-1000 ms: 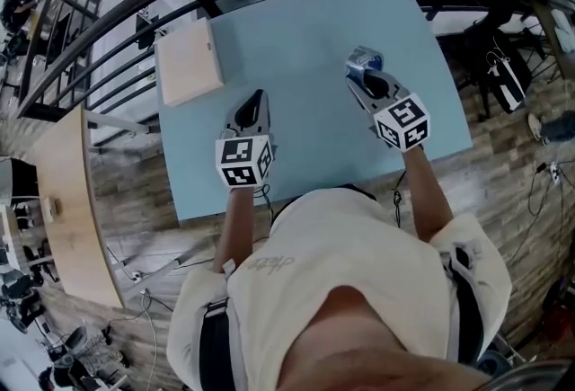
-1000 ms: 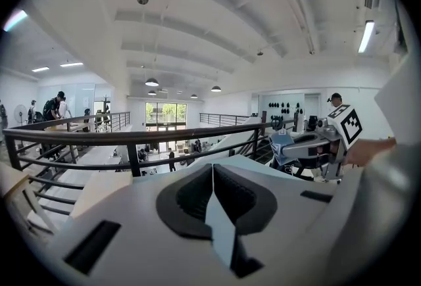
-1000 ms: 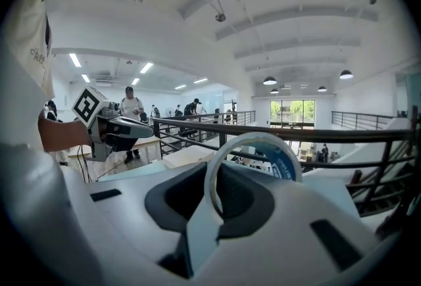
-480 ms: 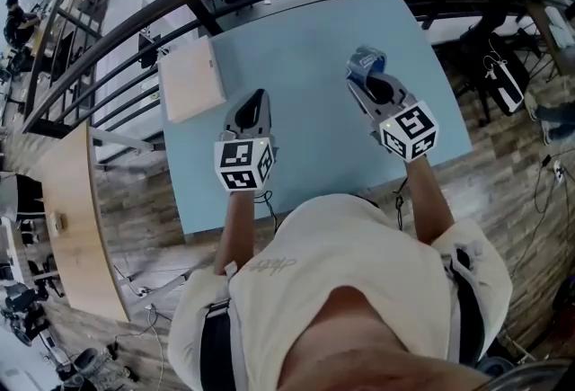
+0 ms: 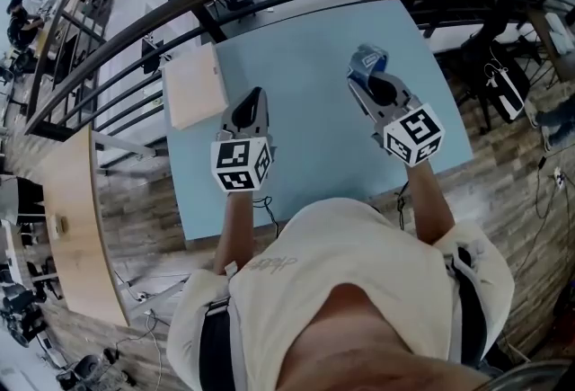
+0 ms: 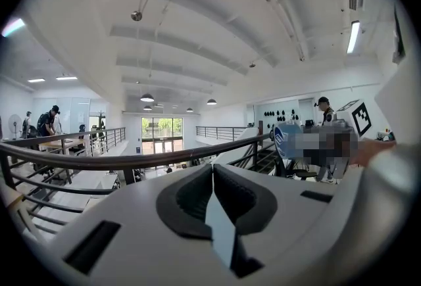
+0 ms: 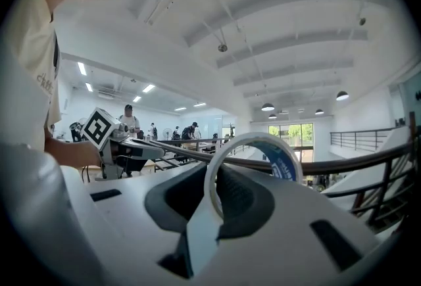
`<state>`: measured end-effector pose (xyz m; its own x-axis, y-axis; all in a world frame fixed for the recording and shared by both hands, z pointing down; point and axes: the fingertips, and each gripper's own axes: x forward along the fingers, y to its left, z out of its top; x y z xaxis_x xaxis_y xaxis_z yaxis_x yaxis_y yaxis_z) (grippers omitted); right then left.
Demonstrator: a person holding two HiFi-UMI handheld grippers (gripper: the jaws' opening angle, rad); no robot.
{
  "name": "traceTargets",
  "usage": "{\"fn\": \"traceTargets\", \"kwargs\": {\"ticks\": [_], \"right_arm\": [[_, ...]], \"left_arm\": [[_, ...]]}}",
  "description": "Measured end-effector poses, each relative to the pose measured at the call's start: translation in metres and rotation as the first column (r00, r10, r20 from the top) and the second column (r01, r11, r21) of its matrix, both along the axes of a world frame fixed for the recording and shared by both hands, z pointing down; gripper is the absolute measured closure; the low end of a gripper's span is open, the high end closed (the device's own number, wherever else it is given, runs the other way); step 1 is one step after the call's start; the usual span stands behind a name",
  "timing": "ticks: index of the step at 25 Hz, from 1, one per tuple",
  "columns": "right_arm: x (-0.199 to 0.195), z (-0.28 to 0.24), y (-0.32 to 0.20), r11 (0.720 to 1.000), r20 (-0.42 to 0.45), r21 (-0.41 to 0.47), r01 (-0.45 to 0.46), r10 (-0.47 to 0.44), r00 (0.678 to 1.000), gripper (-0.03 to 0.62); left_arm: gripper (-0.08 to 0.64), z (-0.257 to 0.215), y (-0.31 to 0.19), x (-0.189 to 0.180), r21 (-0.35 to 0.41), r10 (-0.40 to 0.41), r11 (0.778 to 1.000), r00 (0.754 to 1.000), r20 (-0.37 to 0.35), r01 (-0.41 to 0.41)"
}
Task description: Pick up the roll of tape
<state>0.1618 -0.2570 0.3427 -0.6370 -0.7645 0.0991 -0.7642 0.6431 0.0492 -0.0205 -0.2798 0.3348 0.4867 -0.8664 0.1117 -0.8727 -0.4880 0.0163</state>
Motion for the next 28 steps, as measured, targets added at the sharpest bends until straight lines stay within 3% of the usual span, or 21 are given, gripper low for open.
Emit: {"fn": "traceTargets", "kwargs": {"ticks": [28], "right_arm": [[0.004, 0.009, -0.007, 1.000, 0.005, -0.015, -0.009, 0.009, 1.000, 0.538]], "left_arm": [[0.538, 0.020, -0.013, 0.002, -0.051, 0.001, 0.999, 0.999, -0.032, -0.002]]}}
